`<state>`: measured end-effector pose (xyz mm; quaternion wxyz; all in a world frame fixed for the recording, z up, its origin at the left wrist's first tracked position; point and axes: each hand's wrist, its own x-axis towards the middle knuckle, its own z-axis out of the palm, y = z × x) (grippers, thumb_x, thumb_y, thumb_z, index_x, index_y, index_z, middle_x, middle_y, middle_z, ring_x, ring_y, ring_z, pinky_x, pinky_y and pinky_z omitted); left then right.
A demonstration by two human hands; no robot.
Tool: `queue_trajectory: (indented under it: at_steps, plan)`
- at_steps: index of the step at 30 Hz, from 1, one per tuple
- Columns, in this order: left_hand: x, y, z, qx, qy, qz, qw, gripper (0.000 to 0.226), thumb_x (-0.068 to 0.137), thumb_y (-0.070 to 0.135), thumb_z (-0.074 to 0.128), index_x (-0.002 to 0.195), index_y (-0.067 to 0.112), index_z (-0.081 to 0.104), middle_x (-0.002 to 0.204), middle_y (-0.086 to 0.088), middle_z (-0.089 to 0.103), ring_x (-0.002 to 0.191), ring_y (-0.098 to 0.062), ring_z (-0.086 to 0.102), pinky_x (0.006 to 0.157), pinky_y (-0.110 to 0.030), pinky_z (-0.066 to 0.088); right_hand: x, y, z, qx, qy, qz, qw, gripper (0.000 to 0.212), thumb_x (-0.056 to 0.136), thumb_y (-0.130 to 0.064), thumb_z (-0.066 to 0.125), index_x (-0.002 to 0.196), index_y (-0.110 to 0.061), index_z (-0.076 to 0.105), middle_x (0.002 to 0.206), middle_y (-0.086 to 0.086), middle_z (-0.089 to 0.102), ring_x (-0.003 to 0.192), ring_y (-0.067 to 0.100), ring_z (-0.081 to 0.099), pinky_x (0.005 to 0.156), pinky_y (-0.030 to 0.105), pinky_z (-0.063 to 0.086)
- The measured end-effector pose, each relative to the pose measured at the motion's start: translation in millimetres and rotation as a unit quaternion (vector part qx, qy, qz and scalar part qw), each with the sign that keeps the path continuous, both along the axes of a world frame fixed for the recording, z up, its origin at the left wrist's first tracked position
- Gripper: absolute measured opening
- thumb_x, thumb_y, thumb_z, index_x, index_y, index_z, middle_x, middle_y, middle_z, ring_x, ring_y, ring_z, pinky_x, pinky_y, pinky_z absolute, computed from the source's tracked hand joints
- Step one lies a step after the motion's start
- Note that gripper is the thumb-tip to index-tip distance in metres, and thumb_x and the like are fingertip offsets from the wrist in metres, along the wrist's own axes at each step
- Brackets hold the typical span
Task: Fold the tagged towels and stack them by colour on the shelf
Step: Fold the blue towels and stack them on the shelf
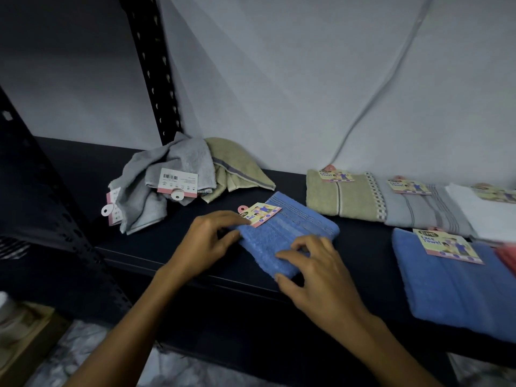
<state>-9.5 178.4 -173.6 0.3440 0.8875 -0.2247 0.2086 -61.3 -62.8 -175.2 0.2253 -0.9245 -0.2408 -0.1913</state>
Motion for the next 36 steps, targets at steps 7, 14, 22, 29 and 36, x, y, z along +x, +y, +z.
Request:
queue_trajectory:
  at_steps: [7, 14, 22, 29, 36]
  plan:
    - [0.2, 1.5, -6.4, 0.07, -0.076, 0.004, 0.995, 0.029, 0.077, -0.008, 0.074, 0.098, 0.011, 0.074, 0.102, 0.001, 0.072, 0.096, -0.01, 0.066, 0.086, -0.021, 0.051, -5.7, -22.8, -3.3, 0.011, -0.051, 0.004, 0.999, 0.028, 0.077, 0.001, 0.077, 0.103, -0.009, 0.074, 0.087, 0.001, 0.058, 0.076, 0.018, 0.057, 0.057, 0.032, 0.055]
    - [1.1, 2.1, -10.7, 0.105, -0.066, 0.003, 0.992, 0.025, 0.074, -0.003, 0.081, 0.095, 0.011, 0.078, 0.097, -0.002, 0.067, 0.086, -0.015, 0.066, 0.07, -0.031, 0.057, -12.5, -26.9, -13.0, -0.015, -0.055, 0.044, 0.997, 0.032, 0.076, 0.007, 0.074, 0.106, -0.002, 0.072, 0.082, 0.0, 0.053, 0.067, 0.011, 0.052, 0.05, 0.026, 0.05]
    - [-4.2, -0.4, -5.5, 0.143, 0.007, 0.043, 0.989, 0.035, 0.079, 0.016, 0.051, 0.103, 0.018, 0.077, 0.101, 0.009, 0.066, 0.097, -0.013, 0.057, 0.073, -0.043, 0.055, -4.1, -36.9, -6.1, 0.092, 0.1, 0.068, 0.988, 0.026, 0.088, -0.025, 0.068, 0.112, -0.016, 0.073, 0.089, -0.015, 0.053, 0.082, 0.005, 0.057, 0.072, 0.012, 0.044]
    - [13.6, -40.6, 24.9, 0.126, -0.024, 0.052, 0.99, 0.038, 0.09, 0.045, 0.05, 0.104, 0.02, 0.075, 0.102, 0.001, 0.066, 0.096, -0.018, 0.059, 0.08, -0.037, 0.049, 34.5, -31.7, 16.4, 0.164, 0.027, -0.071, 0.984, 0.014, 0.088, -0.019, 0.07, 0.099, -0.011, 0.075, 0.1, -0.001, 0.066, 0.096, 0.016, 0.061, 0.087, 0.028, 0.046]
    - [54.7, -78.3, 29.5, 0.232, 0.079, -0.06, 0.968, 0.044, 0.098, 0.032, 0.044, 0.135, 0.012, 0.057, 0.147, -0.008, 0.048, 0.131, -0.025, 0.049, 0.105, -0.041, 0.041, 55.4, -17.2, 19.3, -0.081, 0.063, -0.091, 0.991, 0.041, 0.097, -0.032, 0.051, 0.12, 0.0, 0.061, 0.134, 0.016, 0.053, 0.125, 0.031, 0.048, 0.101, 0.042, 0.042]
